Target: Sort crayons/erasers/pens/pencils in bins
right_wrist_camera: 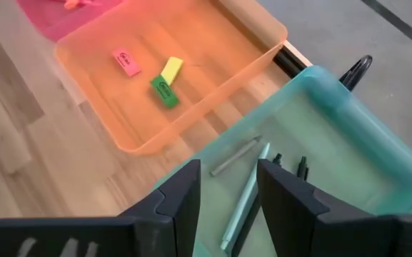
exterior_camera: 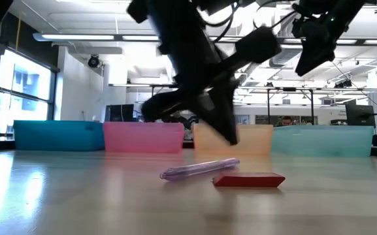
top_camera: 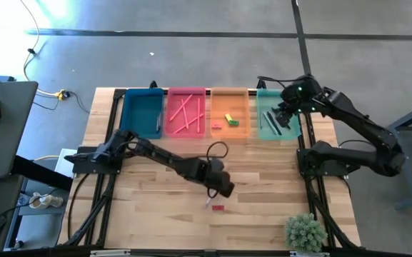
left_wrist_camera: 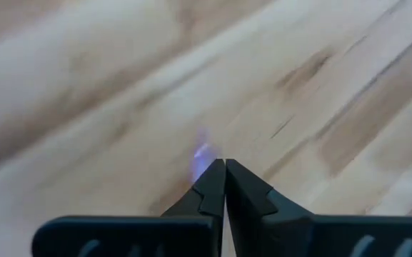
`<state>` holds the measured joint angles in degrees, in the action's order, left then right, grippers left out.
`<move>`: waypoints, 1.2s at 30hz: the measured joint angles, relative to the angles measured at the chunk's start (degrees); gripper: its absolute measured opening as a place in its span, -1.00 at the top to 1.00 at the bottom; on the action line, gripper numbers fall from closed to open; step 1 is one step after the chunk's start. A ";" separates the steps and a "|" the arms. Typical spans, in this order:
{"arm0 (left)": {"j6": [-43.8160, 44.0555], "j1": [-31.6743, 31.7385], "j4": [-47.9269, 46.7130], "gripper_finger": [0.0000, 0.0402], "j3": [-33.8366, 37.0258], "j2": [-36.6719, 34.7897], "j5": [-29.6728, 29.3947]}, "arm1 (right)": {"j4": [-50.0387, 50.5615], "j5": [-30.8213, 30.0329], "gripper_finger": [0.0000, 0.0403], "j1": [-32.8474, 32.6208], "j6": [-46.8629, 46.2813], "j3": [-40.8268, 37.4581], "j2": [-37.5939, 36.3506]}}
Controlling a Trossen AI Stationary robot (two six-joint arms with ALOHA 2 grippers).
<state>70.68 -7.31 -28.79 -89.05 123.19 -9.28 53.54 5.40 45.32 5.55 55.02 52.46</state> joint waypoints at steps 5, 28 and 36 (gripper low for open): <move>-4.81 3.33 3.53 1.00 -0.14 -1.16 0.96 | 2.00 0.72 0.36 0.00 -1.31 0.00 -2.76; -6.98 5.98 20.02 0.43 -0.25 -1.57 10.85 | 6.66 -1.96 0.36 0.00 -4.08 0.00 -5.83; -3.71 6.01 24.17 0.37 -0.25 -1.53 5.10 | 7.18 -1.96 0.36 0.00 -4.05 0.00 -5.83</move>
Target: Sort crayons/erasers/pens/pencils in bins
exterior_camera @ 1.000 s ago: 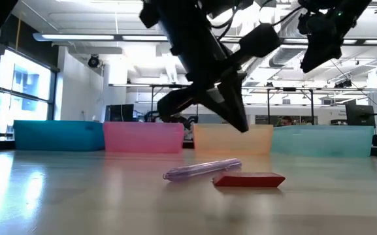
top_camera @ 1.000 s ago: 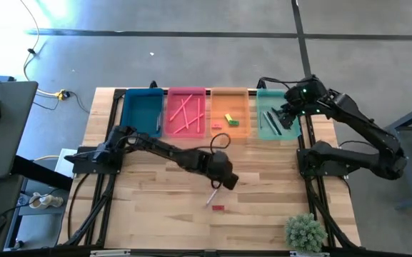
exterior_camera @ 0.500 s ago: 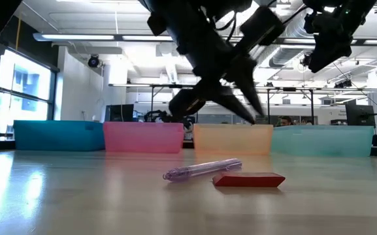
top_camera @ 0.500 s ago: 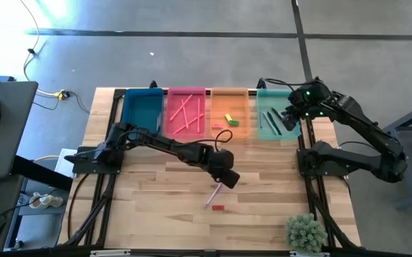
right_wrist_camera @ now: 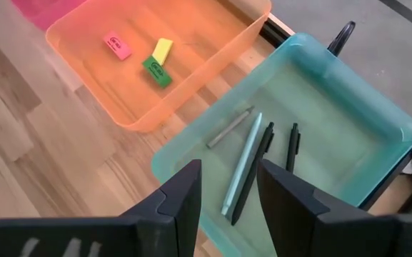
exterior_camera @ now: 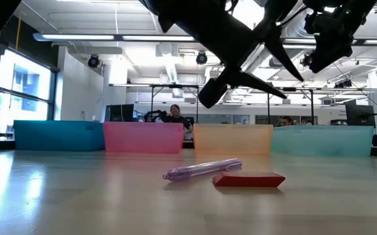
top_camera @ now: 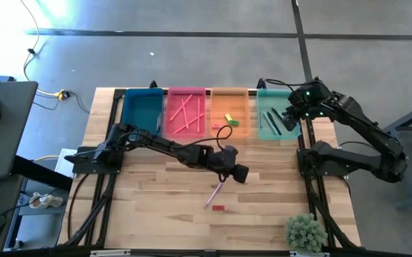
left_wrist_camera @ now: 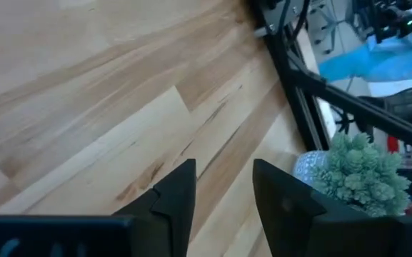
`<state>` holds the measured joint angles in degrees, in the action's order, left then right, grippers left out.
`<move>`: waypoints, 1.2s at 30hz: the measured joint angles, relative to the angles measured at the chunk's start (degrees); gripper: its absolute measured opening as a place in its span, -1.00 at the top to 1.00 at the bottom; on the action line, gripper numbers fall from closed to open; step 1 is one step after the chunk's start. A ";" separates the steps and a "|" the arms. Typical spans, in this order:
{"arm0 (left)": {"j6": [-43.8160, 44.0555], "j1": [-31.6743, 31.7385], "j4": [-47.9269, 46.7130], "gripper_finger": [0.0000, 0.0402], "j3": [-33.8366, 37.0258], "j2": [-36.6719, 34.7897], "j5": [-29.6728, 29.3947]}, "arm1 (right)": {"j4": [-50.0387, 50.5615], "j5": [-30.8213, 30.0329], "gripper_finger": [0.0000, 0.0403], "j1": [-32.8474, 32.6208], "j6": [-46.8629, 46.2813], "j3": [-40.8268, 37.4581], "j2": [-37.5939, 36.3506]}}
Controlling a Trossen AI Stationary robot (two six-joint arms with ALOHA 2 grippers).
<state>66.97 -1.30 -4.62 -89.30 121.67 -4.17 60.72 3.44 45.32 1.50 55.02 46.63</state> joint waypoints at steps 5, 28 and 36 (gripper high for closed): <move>-0.57 -0.03 -3.55 0.47 0.00 -1.81 0.22 | 1.47 0.00 0.36 0.00 0.86 0.00 0.00; 2.50 -6.65 -35.07 0.96 -0.11 -11.44 -11.71 | 1.84 -0.02 0.36 0.02 0.92 0.00 0.00; 0.42 -6.66 -34.77 0.95 -0.05 -10.71 -12.40 | 1.26 -0.03 0.36 0.00 -0.34 0.00 0.02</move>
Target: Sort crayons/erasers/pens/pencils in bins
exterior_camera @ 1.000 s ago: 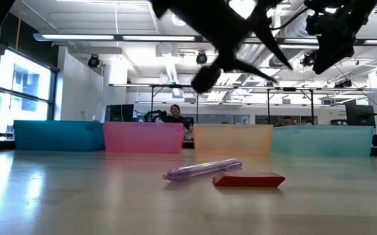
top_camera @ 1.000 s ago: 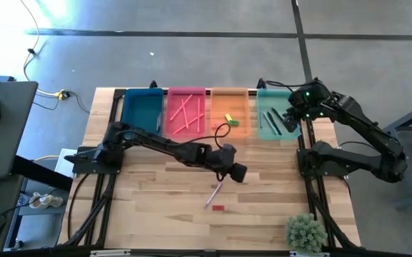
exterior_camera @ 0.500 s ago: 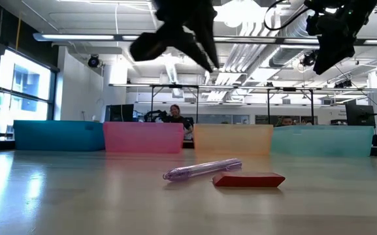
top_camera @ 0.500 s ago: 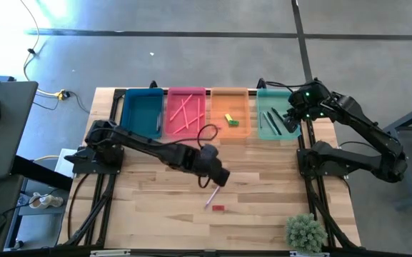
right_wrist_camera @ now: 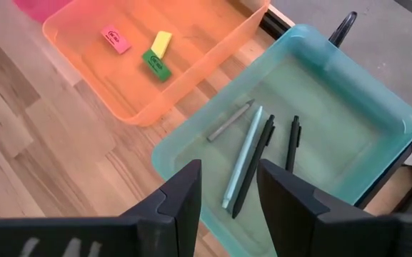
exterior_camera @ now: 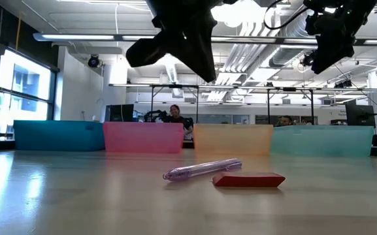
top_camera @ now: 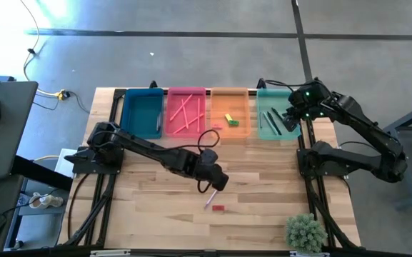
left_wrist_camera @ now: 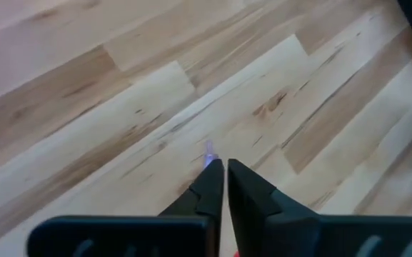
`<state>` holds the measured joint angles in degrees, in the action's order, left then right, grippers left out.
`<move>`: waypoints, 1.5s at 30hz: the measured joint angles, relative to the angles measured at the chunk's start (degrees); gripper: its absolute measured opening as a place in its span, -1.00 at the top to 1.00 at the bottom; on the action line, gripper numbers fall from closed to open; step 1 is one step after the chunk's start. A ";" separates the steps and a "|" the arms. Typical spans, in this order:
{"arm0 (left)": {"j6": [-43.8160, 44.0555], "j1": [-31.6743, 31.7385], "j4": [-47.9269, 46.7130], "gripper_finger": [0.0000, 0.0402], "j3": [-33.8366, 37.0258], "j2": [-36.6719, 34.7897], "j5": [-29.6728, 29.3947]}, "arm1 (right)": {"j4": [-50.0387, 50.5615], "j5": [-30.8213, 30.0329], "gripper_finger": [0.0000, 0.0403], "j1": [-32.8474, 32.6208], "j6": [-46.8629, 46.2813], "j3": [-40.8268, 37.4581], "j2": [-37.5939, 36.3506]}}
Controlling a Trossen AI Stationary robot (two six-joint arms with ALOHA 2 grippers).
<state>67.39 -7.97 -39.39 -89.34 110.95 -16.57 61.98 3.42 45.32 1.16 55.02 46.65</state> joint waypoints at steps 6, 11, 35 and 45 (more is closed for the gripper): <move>-1.00 0.02 1.86 0.71 0.00 -0.04 -0.81 | -0.13 -0.01 0.36 0.00 -0.77 0.00 -0.01; -1.00 0.04 3.90 0.47 -0.02 0.25 -0.79 | -0.46 -0.02 0.36 0.02 -1.19 0.00 -0.01; -2.39 0.10 8.60 0.21 0.04 8.19 7.29 | -0.61 -0.02 0.36 0.02 -1.39 0.00 0.22; -2.43 0.02 11.08 0.22 -0.13 11.07 8.08 | -2.31 -0.27 0.36 0.00 -2.86 0.00 0.26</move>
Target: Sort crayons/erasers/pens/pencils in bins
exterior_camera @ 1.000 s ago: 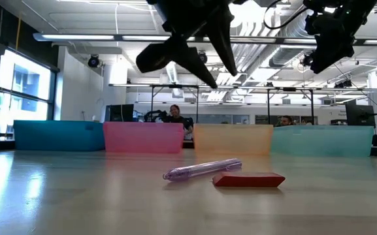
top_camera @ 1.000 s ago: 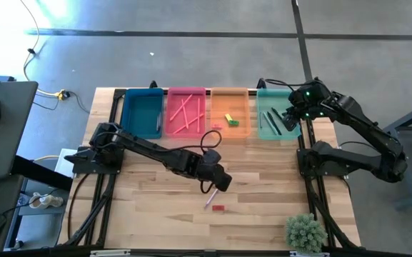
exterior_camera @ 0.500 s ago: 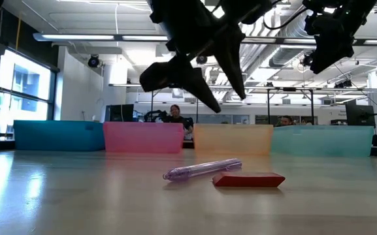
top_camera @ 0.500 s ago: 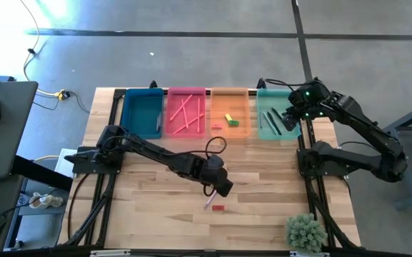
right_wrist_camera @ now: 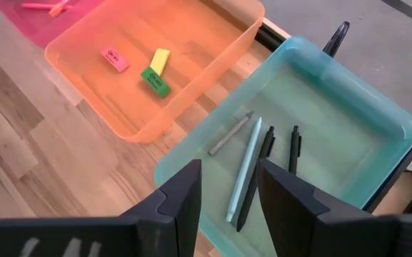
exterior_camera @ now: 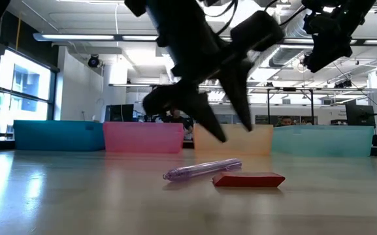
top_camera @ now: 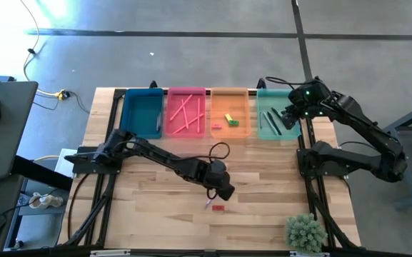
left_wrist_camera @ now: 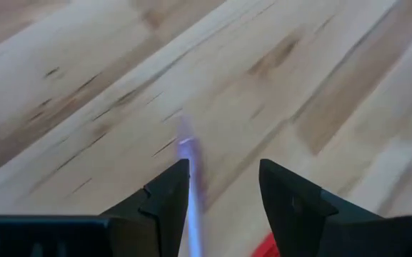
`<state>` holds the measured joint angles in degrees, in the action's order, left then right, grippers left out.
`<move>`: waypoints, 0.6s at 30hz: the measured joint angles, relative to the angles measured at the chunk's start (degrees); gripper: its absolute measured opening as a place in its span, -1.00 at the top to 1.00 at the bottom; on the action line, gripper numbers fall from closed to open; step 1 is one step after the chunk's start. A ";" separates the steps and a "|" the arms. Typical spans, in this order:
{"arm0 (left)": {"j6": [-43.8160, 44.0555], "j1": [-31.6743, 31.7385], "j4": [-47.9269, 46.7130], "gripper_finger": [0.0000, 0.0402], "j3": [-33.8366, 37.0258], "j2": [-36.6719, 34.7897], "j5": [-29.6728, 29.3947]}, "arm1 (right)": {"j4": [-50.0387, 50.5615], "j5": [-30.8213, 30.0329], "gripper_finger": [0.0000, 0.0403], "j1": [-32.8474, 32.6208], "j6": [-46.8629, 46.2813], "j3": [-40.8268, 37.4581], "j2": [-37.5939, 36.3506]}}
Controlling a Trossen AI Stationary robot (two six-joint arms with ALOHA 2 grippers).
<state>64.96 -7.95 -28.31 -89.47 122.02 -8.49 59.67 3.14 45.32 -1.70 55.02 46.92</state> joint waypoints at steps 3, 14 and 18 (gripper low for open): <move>0.34 -0.03 -0.41 0.22 0.11 0.95 0.57 | -0.61 -0.01 0.36 0.00 -0.02 0.00 0.00; -0.28 -0.37 -1.22 0.22 0.03 3.47 0.62 | -0.85 0.01 0.36 0.00 0.11 0.00 0.00; -1.04 -0.48 -2.52 0.22 -0.17 4.26 0.46 | -0.88 0.02 0.36 0.01 0.13 0.00 0.00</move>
<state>63.92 -8.43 -30.82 -89.65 126.28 -8.03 58.78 3.16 45.33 -1.57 55.02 46.92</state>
